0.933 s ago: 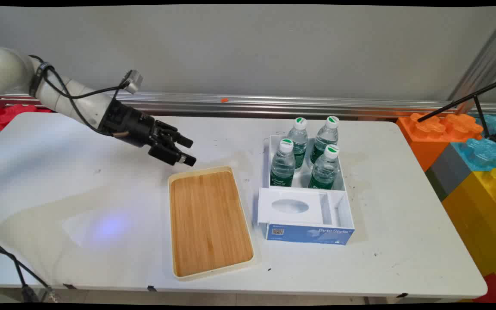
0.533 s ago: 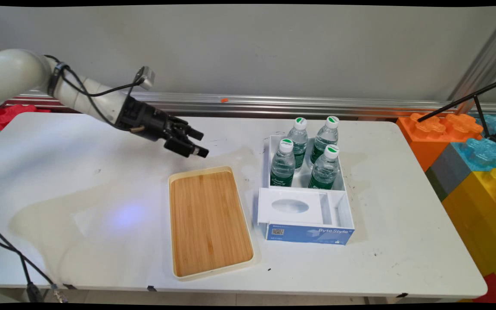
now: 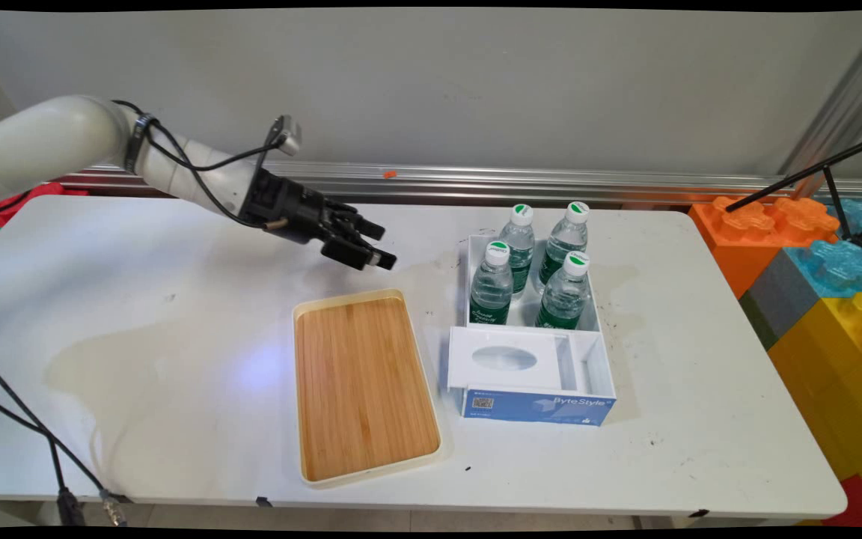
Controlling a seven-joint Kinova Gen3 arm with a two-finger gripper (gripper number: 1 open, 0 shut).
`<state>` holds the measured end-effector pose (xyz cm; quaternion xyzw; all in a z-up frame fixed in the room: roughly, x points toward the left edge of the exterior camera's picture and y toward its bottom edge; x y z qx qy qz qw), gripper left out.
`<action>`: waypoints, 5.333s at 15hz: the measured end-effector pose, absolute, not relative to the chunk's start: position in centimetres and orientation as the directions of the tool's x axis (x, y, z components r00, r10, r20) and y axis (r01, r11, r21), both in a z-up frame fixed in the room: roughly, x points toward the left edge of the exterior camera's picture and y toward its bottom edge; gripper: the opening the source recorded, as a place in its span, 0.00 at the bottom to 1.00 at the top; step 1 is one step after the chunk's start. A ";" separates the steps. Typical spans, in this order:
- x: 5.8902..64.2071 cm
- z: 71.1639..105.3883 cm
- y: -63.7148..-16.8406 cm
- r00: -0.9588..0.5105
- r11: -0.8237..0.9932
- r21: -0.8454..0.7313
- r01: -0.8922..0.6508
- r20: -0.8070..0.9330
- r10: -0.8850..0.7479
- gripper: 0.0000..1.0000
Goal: Pick up the green bottle from the white box, then place the picked object on the tray
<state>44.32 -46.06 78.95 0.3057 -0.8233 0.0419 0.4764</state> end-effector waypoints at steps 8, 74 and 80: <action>40.5 77.6 -46.4 -0.395 0.882 0.162 -0.442 0.848 -0.353 1.00; 33.4 75.5 -50.4 -0.376 0.932 0.094 -0.349 0.897 -0.231 0.00; 32.8 78.4 -50.9 -0.335 0.931 0.106 -0.349 0.914 -0.230 0.00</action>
